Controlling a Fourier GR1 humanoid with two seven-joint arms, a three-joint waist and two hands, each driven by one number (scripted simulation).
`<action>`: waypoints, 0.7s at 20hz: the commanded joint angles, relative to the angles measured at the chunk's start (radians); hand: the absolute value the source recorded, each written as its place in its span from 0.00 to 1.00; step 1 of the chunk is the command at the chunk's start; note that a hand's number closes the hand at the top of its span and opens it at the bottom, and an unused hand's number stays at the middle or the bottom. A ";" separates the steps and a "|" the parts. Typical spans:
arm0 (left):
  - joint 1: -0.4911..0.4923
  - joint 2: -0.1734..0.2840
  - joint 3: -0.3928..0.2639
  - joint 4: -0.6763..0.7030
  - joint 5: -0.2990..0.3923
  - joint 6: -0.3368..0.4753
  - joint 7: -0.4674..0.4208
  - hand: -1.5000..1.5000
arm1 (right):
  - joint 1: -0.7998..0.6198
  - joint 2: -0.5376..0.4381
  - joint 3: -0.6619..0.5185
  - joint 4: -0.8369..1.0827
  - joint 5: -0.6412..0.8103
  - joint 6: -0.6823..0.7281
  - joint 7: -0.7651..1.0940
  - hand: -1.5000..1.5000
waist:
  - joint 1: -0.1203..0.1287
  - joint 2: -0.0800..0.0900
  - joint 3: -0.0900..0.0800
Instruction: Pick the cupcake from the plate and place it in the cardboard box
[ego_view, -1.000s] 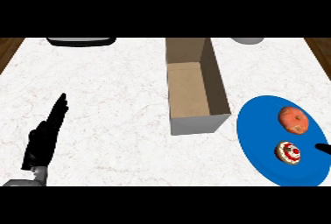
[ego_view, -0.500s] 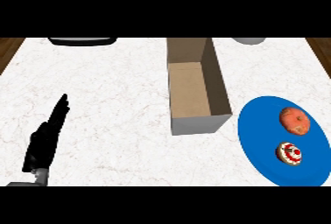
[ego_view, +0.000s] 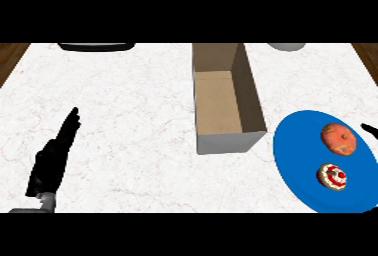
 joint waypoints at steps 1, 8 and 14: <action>-0.015 -0.010 0.035 0.013 -0.007 -0.027 -0.002 0.50 | -0.061 0.060 -0.014 0.006 0.045 0.064 0.090 0.00 | -0.002 0.000 0.000; 0.016 -0.063 0.033 0.004 -0.054 -0.018 -0.016 0.50 | 0.032 0.173 0.008 0.001 0.182 0.102 0.076 0.00 | -0.005 -0.001 0.001; 0.038 -0.074 0.048 -0.062 -0.078 -0.046 0.027 0.50 | 0.031 0.232 -0.069 -0.037 0.213 0.174 0.065 0.00 | -0.006 -0.002 0.001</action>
